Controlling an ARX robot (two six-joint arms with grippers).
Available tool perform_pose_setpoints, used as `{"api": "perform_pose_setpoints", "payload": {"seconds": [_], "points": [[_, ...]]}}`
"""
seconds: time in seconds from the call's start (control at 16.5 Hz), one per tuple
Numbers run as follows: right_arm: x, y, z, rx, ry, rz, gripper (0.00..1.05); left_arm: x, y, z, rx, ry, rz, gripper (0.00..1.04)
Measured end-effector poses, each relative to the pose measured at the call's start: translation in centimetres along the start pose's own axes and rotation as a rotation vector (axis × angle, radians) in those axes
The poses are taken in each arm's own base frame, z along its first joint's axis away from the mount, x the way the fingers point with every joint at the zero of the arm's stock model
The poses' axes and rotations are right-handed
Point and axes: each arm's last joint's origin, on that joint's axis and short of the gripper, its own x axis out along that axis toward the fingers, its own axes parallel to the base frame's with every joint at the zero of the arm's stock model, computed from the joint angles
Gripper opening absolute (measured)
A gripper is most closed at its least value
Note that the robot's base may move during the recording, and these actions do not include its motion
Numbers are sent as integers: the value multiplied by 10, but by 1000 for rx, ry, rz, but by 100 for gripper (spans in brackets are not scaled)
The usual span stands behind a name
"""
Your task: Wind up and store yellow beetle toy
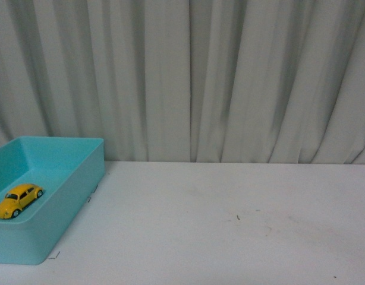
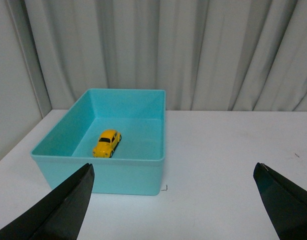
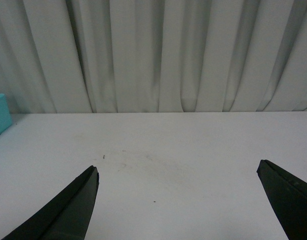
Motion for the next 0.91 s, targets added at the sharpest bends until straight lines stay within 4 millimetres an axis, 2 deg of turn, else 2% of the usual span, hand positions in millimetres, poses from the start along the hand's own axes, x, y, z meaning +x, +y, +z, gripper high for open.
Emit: {"api": "perform_pose_setpoints", "payload": {"seconds": [0.91], "points": [[0,0,0,0,-1,0,98,0,0,0,0,-2,0,98]]}}
